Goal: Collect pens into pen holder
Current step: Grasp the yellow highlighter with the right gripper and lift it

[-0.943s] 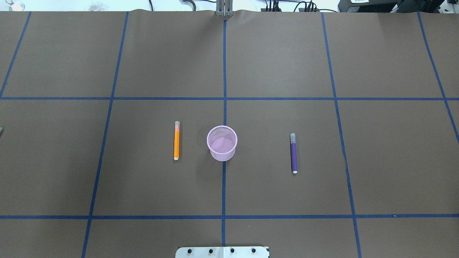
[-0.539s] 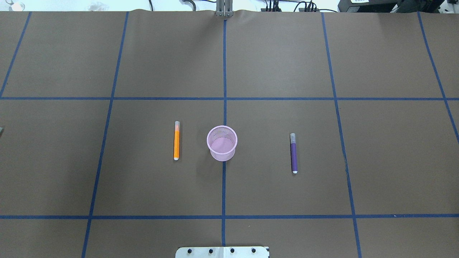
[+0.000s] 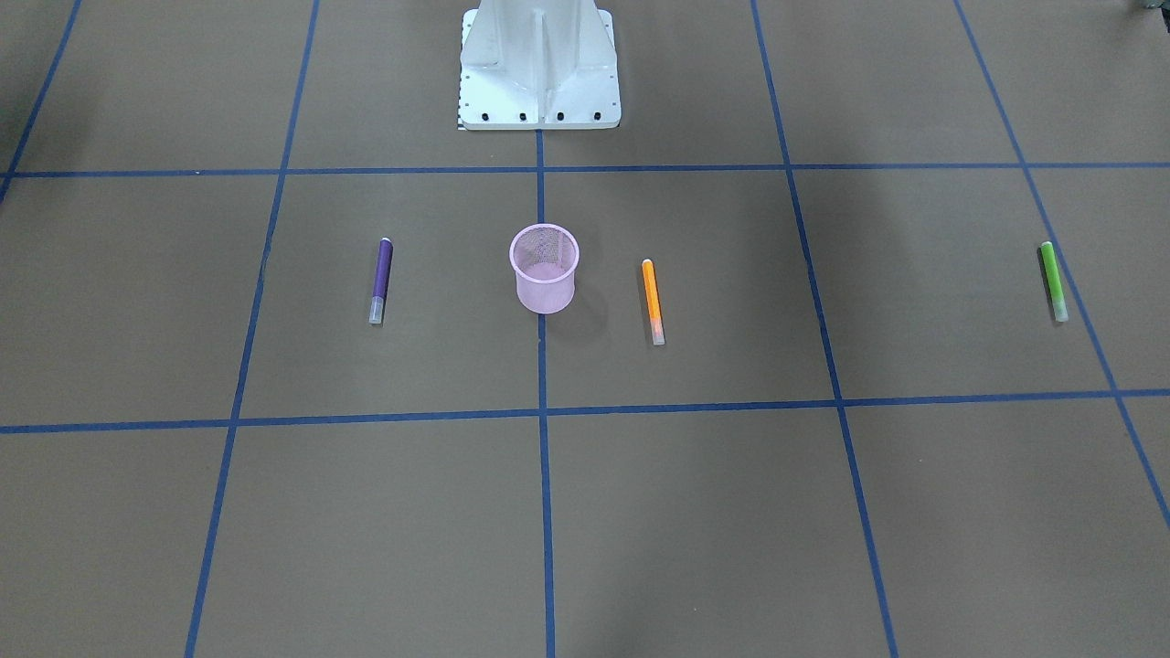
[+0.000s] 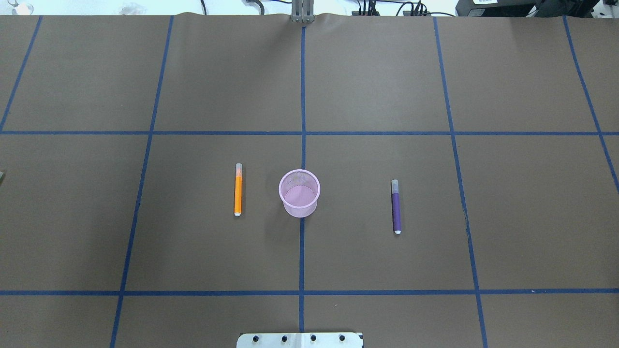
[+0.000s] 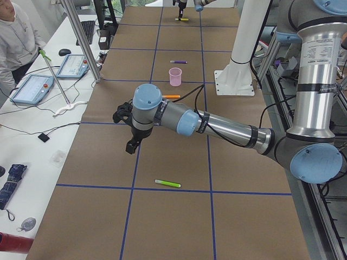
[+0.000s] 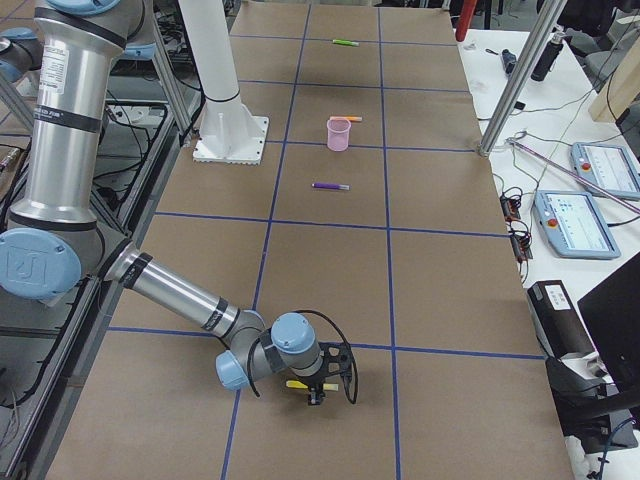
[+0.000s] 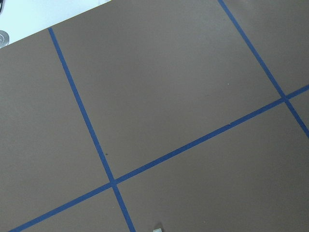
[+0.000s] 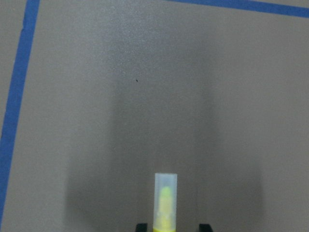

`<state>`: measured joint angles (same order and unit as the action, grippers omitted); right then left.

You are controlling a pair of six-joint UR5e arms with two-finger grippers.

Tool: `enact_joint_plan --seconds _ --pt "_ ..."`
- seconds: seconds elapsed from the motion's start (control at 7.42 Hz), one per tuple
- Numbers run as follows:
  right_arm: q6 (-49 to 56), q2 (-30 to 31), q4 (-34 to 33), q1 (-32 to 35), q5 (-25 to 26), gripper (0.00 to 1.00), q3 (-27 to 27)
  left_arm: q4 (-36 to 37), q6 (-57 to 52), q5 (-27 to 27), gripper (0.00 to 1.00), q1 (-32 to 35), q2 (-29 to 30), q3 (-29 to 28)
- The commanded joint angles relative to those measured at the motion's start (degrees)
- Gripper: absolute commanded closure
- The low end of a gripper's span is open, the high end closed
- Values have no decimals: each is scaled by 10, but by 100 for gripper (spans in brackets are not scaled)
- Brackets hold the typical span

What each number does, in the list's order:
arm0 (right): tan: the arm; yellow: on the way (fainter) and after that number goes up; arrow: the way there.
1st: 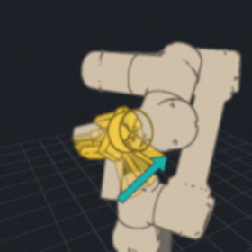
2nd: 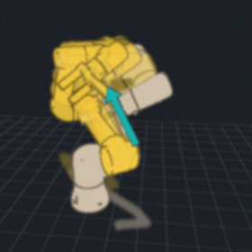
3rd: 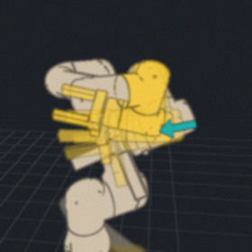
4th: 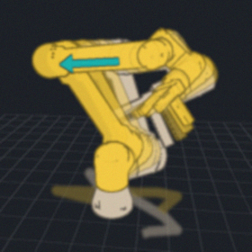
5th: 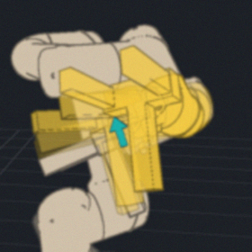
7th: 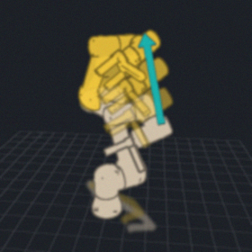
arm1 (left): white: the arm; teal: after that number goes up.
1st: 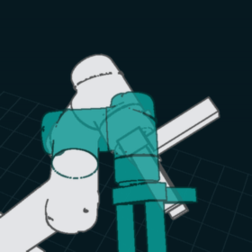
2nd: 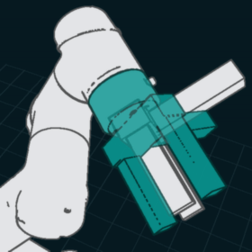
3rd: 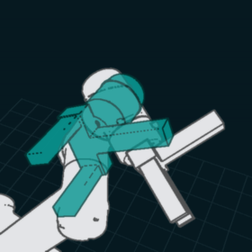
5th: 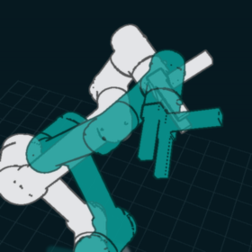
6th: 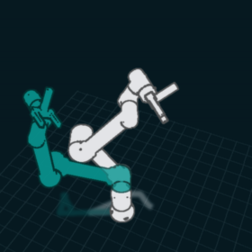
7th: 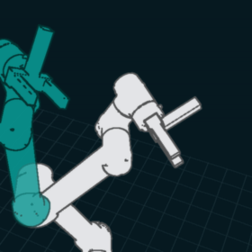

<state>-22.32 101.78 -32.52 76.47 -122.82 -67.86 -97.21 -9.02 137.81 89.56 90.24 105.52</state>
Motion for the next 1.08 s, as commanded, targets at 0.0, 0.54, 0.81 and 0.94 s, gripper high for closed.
enact_joint_plan --seconds 0.0,0.54,0.81,0.94 --pt "0 -1 0 0 -1 100 0 0 0 0 0 0 -1 0" --pt "0 -1 25 2 -1 100 -81 0 1 0 0 0 2 1" --pt "0 -6 26 1 -1 100 -197 -13 1 -1 0 0 2 2" --pt "-8 -49 26 1 -13 100 -227 -27 4 -1 0 0 2 1"
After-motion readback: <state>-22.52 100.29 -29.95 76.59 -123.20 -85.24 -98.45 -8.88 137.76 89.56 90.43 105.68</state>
